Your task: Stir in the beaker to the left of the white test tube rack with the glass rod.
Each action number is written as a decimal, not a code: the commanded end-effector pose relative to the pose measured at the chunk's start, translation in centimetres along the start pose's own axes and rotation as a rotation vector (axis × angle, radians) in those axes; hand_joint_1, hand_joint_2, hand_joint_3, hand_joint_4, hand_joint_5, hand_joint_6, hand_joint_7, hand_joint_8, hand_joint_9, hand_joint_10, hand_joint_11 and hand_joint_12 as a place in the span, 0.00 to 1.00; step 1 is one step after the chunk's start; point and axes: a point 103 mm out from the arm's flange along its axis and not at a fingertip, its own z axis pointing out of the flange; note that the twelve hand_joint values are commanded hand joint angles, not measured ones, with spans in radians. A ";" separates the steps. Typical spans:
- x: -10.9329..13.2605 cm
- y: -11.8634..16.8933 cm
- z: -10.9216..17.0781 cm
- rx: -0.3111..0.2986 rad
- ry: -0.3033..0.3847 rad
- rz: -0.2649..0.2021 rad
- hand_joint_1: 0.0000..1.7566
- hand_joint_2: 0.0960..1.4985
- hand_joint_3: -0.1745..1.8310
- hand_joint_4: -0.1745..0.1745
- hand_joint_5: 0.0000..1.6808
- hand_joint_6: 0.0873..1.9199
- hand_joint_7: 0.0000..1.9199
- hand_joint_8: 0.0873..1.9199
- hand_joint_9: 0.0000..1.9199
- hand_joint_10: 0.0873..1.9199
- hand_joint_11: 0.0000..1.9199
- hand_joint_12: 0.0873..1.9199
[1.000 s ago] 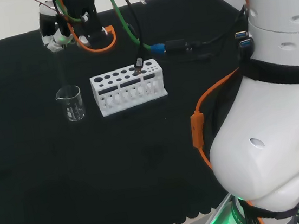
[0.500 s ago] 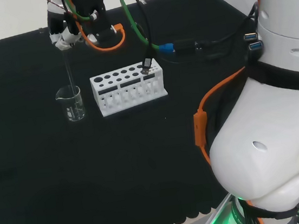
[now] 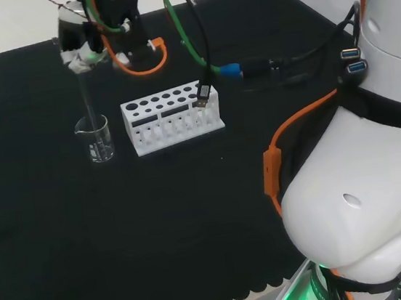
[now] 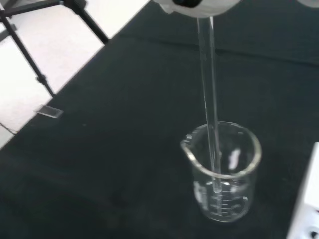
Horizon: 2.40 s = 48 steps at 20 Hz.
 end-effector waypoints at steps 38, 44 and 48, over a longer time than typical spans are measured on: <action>-4.8 4.2 2.3 0.042 0.005 0.040 0.74 0.69 0.09 0.00 0.63 0.28 0.61 0.50 0.87 0.29 0.79 0.42; -3.9 2.5 2.1 0.044 0.005 0.041 0.74 0.69 0.09 0.00 0.63 0.28 0.61 0.50 0.86 0.29 0.79 0.42; -1.8 1.7 2.1 0.038 0.015 0.016 0.74 0.69 0.09 0.00 0.63 0.28 0.61 0.50 0.86 0.29 0.79 0.42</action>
